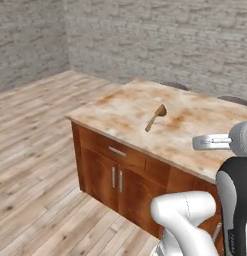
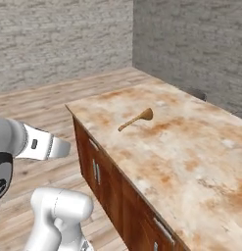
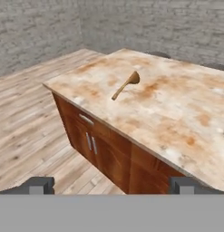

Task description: Organize the utensils by type. Pick up the wooden spoons from the counter and place them in the open cabinet. Then pick up the metallic utensils from the counter and place them in the open drawer.

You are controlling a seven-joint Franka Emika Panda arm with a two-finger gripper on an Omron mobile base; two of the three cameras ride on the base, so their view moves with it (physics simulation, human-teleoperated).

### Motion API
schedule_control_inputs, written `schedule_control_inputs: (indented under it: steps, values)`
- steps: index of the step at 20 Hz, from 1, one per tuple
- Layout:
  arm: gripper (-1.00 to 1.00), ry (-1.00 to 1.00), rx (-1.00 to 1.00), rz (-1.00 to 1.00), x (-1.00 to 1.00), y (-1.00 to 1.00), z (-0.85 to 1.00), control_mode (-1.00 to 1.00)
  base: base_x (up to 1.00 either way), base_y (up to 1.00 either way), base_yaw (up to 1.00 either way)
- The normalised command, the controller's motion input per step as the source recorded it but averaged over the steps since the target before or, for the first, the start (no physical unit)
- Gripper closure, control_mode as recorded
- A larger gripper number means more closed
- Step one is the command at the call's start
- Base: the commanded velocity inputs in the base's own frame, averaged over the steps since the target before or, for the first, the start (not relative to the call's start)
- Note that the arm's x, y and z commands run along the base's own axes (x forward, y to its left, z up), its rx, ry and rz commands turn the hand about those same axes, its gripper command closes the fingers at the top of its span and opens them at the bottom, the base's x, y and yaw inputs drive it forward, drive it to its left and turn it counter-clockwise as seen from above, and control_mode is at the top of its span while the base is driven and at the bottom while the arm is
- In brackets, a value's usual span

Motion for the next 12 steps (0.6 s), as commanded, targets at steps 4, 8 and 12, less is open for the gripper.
schedule_control_inputs:
  steps: [4,8,12]
  values:
    - [-1.0,0.0,0.0,0.0,0.0,0.0,0.0,1.0,0.09,0.77,-0.37]
    - [-1.0,0.0,0.0,0.0,0.0,0.0,0.0,1.0,0.0,0.71,-0.39]
    - [-1.0,0.0,0.0,0.0,0.0,0.0,0.0,1.0,0.11,0.59,-0.41]
